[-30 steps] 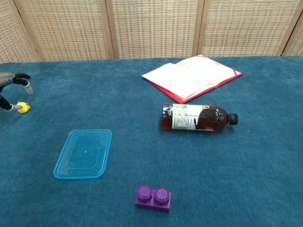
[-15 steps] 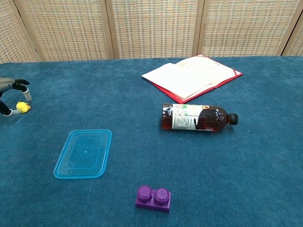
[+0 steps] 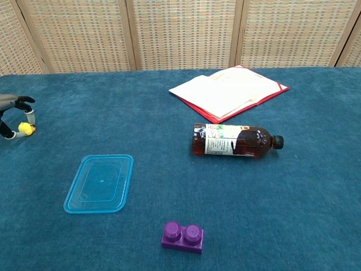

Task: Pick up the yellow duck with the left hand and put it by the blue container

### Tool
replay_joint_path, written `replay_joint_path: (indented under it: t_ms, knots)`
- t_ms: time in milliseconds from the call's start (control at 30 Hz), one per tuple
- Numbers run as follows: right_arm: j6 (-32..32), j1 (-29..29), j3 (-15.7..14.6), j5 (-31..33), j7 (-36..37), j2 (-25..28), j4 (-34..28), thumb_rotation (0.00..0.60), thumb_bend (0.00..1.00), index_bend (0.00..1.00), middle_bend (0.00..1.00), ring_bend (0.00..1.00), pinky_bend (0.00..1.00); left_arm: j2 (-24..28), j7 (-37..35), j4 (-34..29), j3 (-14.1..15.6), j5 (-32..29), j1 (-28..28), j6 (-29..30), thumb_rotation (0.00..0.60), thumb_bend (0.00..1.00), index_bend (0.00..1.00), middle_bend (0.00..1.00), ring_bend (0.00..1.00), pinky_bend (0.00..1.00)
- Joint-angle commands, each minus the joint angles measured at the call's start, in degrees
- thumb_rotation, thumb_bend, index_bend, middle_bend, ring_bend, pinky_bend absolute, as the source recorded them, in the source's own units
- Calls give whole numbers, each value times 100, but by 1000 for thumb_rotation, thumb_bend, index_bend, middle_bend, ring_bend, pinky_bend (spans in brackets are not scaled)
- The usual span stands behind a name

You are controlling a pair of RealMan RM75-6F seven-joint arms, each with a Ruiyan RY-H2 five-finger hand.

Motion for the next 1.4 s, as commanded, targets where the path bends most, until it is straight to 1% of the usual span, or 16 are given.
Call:
replay_joint_path:
  t_ms: [33,133,300,400,500,600,733,767,833,867,900,1000,1133,1300,1333,1400]
  knots:
    - [-4,2,1,6,5,1,1,600,0,123,0,0,0,-6,-16,13,1,-5,-10,-23,600,368,469,0,0,0]
    - [-12,6,-2,13,8,2,0,600,0,123,0,0,0,1,-41,19,3,-8,-15,-38,600,370,498,0,0,0]
    - [-12,10,-5,15,14,6,-10,600,0,123,0,0,0,57,-99,-30,17,9,8,36,600,371,502,0,0,0]
    - [-26,12,-16,7,46,21,-32,600,0,123,0,0,0,293,-249,-373,30,121,65,507,600,373,503,0,0,0]
    - [-21,10,-19,-3,55,29,-42,600,0,123,0,0,0,447,-288,-623,42,182,92,733,600,372,505,0,0,0]
    - [-5,4,-26,-23,72,41,-55,600,0,124,0,0,0,731,-249,-1137,79,339,138,1216,600,374,506,0,0,0]
    - [11,-4,-38,-49,96,58,-72,600,0,123,0,0,0,1184,-28,-2104,172,634,216,1909,600,374,506,0,0,0]
    - [29,-14,-42,-67,117,70,-84,600,0,123,0,0,0,1470,-94,-2905,307,957,233,2305,600,374,504,0,0,0]
    - [44,-25,-49,-82,138,85,-86,600,0,123,0,0,0,1874,93,-3719,448,1200,266,2524,600,375,500,0,0,0]
    - [52,-30,-52,-90,151,91,-89,600,0,123,0,0,0,2049,329,-4115,516,1322,280,2623,600,376,500,0,0,0]
    - [57,-33,-54,-94,157,96,-91,600,0,123,0,0,0,2147,502,-4354,553,1378,293,2666,600,375,500,0,0,0]
    - [73,-43,-58,-104,174,109,-97,600,0,125,0,0,0,2330,971,-4928,708,1624,313,2774,600,375,503,0,0,0]
    - [105,-60,-63,-127,200,126,-108,600,0,126,0,0,0,2416,1562,-5388,935,1997,348,2893,600,375,506,0,0,0]
    - [130,-77,-72,-154,232,147,-120,600,0,127,0,0,0,2412,2109,-5742,1154,2268,421,2938,600,375,506,0,0,0]
    - [128,-79,-75,-153,241,153,-124,600,0,127,0,0,0,2384,2340,-5791,1281,2450,447,2952,600,374,507,0,0,0]
    - [126,-80,-72,-145,247,158,-126,600,0,128,0,0,0,2362,2528,-5864,1376,2554,491,2964,600,373,507,0,0,0]
